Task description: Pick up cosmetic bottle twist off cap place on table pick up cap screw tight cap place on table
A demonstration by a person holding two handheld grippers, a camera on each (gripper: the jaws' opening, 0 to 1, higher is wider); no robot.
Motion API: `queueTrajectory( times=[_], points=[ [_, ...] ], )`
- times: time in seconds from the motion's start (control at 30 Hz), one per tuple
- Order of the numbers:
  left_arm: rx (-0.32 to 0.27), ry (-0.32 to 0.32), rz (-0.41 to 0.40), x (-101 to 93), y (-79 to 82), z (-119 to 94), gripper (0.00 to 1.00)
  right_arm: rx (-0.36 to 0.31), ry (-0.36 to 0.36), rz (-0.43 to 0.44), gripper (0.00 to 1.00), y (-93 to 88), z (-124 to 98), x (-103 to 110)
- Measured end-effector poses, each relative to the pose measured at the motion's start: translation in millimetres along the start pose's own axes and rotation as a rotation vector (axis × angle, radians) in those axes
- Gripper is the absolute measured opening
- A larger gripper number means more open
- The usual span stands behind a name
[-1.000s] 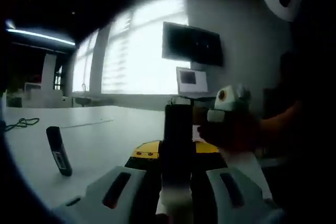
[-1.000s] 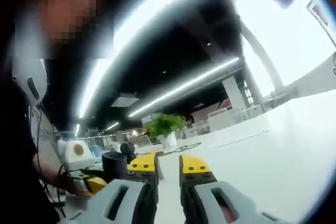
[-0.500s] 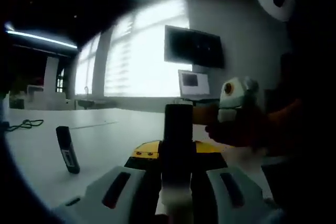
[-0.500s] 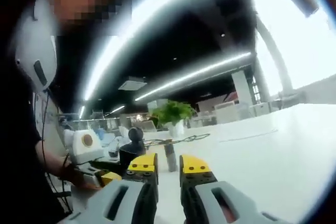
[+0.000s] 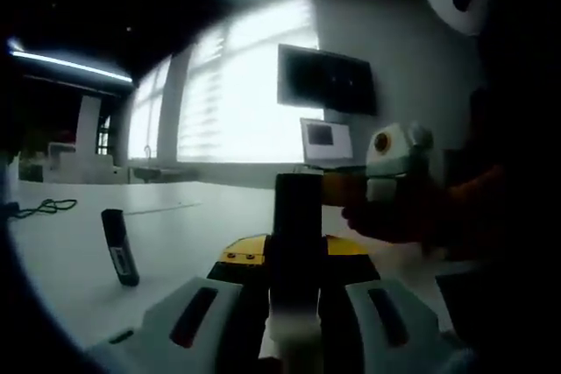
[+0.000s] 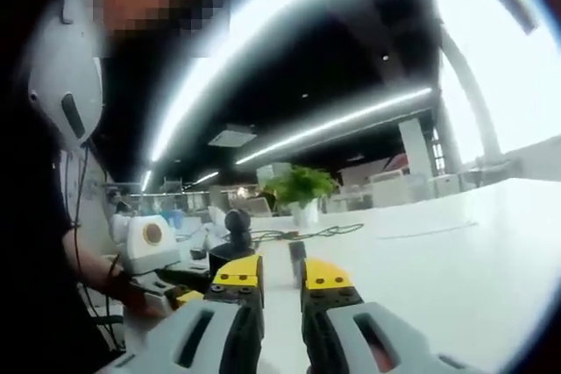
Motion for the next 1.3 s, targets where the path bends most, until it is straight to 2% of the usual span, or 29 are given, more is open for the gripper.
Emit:
queueTrajectory(
  times=[0.33, 0.47, 0.7, 1.03, 1.3],
  points=[
    [0.005, 0.001, -0.011, 1.7, -2.0, -7, 0.1, -0.001, 0.024, -0.04, 0.08, 3.6, 4, 12],
    [0.009, -0.002, -0.021, 1.5, -4.8, -11, 0.1, 0.0, 0.058, -0.052, 0.08, 4.5, 6, 21],
    [0.004, -0.005, -0.027, 3.2, -5.7, -16, 0.11, -0.018, 0.071, -0.012, 0.11, 5.8, 5, 21],
    [-0.003, 0.005, -0.048, 6.3, -7.5, -16, 0.12, -0.058, 0.08, 0.03, 0.12, 23.1, -11, 14],
    [-0.002, 0.046, -0.036, 9.2, -7.6, -16, 0.12, -0.027, 0.098, 0.011, 0.18, 36.1, -9, 38]
  ],
)
Point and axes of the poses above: the point that each gripper's makers call its tool centre point, and the gripper's own axes: z roughly forward along the fingers, x roughly to its left, y roughly out of its top, the point moved 2 cm from there along -z, roughly backward along the fingers, and after that the axes turned 15 degrees about x, right-handed, at the moved point
